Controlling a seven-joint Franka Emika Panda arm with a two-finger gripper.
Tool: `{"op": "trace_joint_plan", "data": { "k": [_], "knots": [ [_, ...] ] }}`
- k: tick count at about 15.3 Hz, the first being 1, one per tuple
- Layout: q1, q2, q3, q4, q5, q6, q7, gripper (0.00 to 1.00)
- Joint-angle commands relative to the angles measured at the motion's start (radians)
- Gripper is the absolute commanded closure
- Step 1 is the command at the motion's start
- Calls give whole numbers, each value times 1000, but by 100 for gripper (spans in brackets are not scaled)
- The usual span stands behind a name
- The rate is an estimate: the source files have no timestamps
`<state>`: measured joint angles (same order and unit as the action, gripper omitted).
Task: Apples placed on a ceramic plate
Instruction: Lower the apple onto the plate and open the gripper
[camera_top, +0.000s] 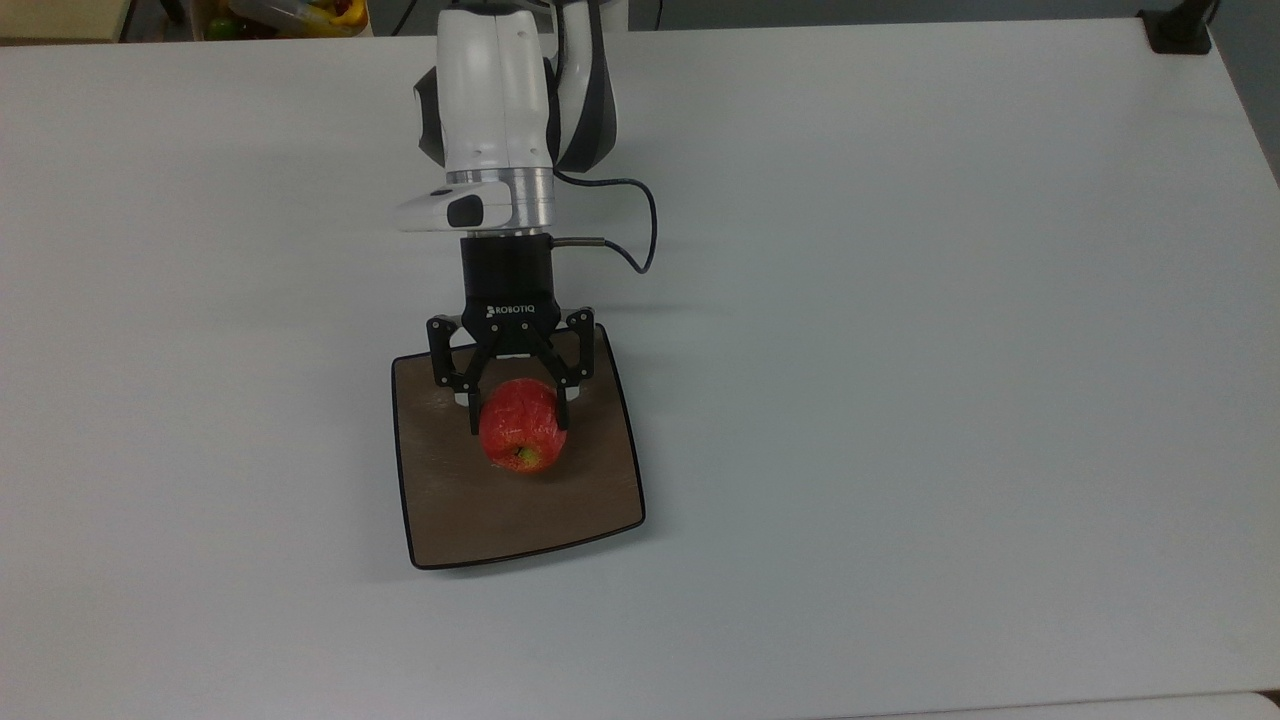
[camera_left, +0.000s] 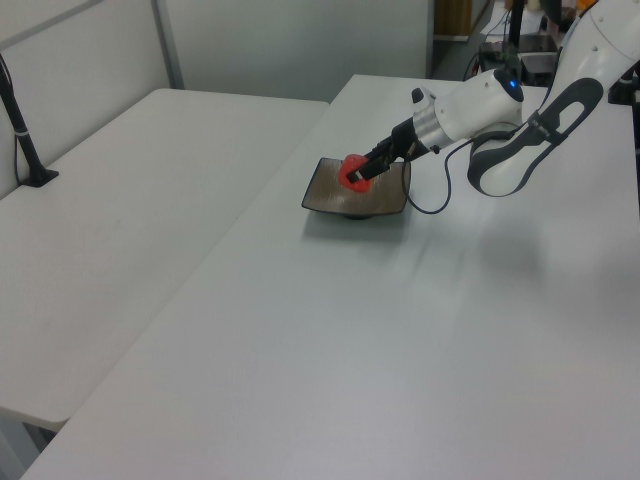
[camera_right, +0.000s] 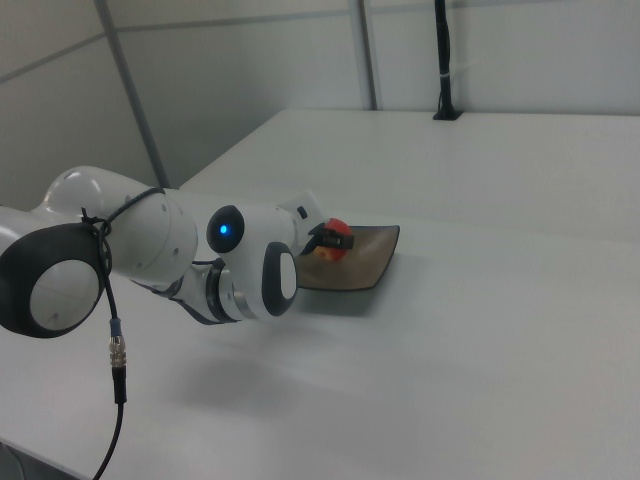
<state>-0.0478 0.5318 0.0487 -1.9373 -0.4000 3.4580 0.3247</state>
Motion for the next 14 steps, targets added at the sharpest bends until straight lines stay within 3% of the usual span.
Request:
{"op": "trace_joint_plan", "data": {
  "k": [1,4,7,9,14],
  "knots": [
    [-3,39,5,26,-16,32,-18,57],
    [-3,56,5,44,-14,32,-18,51],
    [-4,62,5,52,-11,30,-18,29],
    [-3,60,5,52,-7,30,-12,0],
    [-1,16,5,43,-2,23,-9,0]
  ]
}}
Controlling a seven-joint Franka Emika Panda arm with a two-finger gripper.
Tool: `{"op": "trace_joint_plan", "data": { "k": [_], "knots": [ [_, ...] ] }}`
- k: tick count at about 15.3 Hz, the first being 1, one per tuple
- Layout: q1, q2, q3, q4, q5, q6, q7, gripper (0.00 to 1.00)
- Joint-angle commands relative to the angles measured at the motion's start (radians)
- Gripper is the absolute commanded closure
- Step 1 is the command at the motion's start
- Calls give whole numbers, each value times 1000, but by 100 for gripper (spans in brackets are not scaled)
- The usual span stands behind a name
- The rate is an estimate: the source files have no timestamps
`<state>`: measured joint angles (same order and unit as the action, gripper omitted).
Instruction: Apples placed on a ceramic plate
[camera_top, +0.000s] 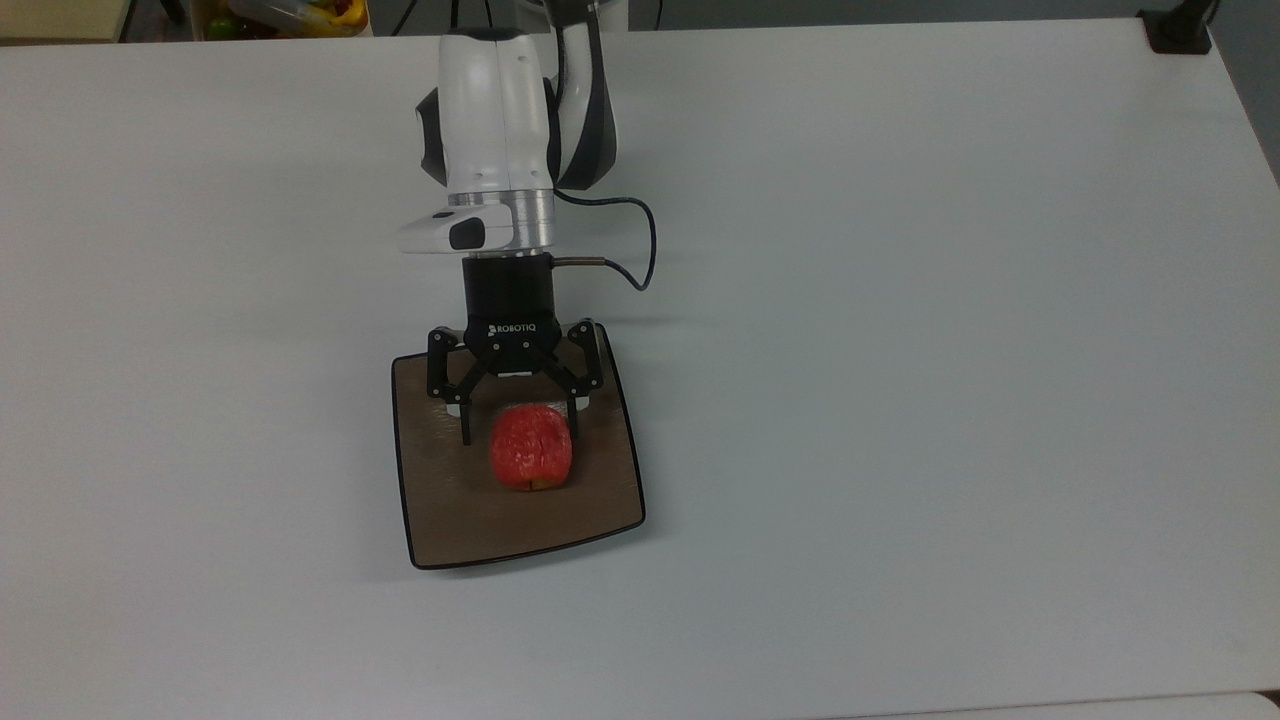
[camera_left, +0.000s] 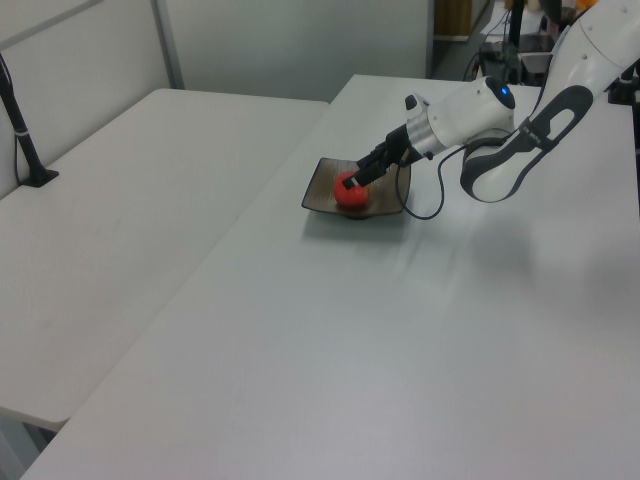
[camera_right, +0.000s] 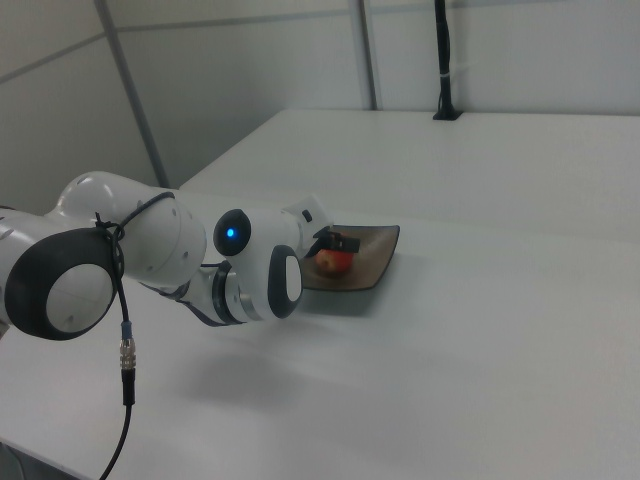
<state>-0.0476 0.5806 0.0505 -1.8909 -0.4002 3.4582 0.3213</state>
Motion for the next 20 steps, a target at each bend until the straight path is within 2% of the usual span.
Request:
{"op": "trace_joint_plan", "data": {
  "k": [1,5,8,9,12,13,15,20],
  "knots": [
    [2,-57,3,-7,-2,-2,-2,0],
    [20,-180,3,7,4,-297,2,0],
    [60,-252,3,12,6,-449,33,0],
    [67,-284,3,15,6,-537,59,0],
    [146,-370,5,70,23,-932,223,0],
    [163,-387,5,96,47,-1041,251,0],
    [199,-439,3,119,147,-1216,249,0],
    [209,-574,2,138,388,-1549,234,0]
  ]
}}
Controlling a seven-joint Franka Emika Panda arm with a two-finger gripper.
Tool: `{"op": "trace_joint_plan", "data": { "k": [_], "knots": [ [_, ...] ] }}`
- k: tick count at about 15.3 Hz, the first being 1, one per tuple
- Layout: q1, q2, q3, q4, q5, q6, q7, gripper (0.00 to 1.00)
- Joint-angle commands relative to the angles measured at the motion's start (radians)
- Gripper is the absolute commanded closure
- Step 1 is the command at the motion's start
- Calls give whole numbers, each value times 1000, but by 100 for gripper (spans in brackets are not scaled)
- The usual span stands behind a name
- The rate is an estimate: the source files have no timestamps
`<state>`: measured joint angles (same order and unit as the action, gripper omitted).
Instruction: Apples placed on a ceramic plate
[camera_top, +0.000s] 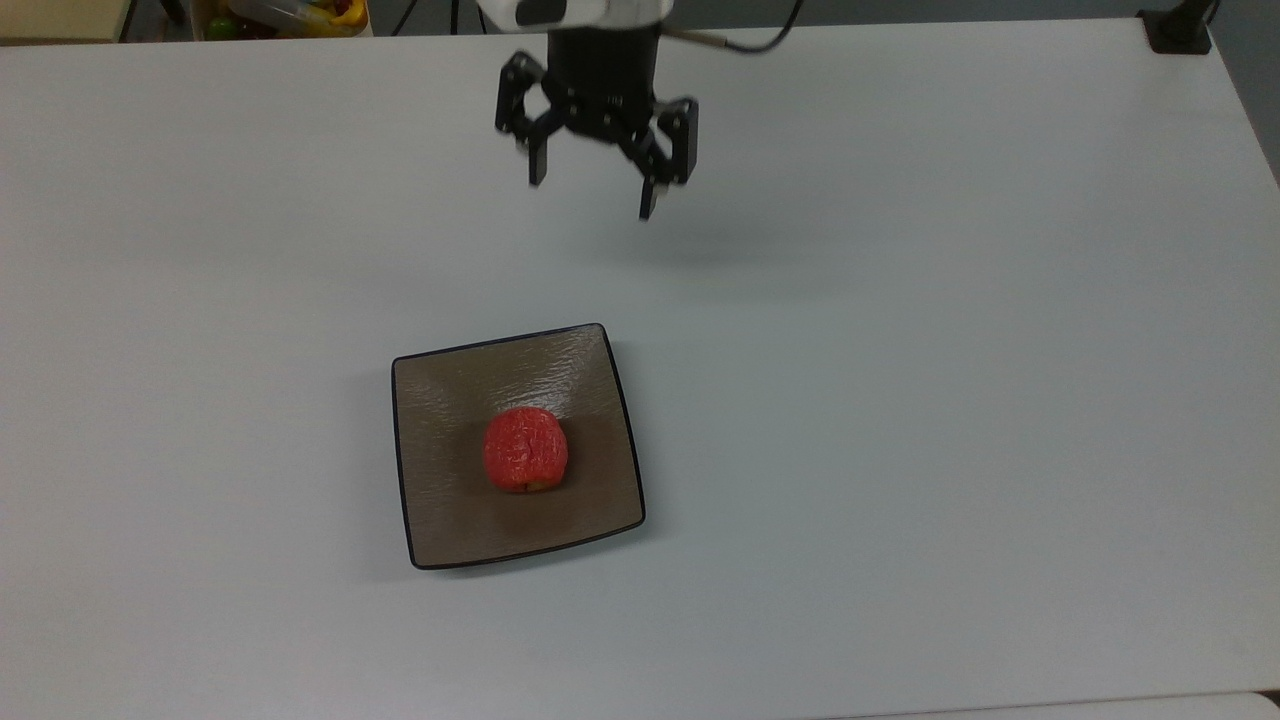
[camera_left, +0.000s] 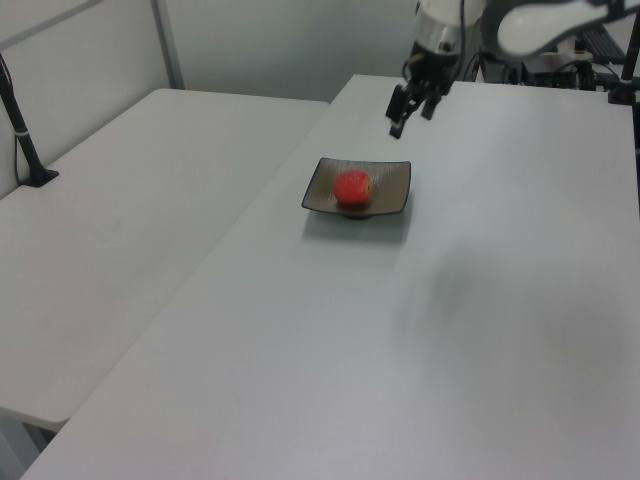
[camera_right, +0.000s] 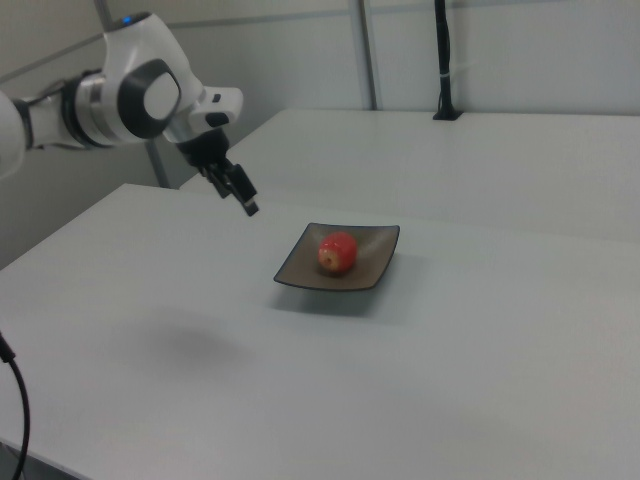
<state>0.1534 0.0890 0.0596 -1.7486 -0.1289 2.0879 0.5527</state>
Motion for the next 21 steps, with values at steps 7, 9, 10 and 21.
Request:
{"op": "trace_joint_plan", "data": {
  "k": [7,9,10,21],
  "knots": [
    [43,-149,-24,1,150,-330,-180,0],
    [41,-131,-38,1,155,-299,-322,0],
    [41,-126,-52,1,172,-269,-421,0],
    [32,-111,-75,31,218,-252,-571,0]
  ]
}}
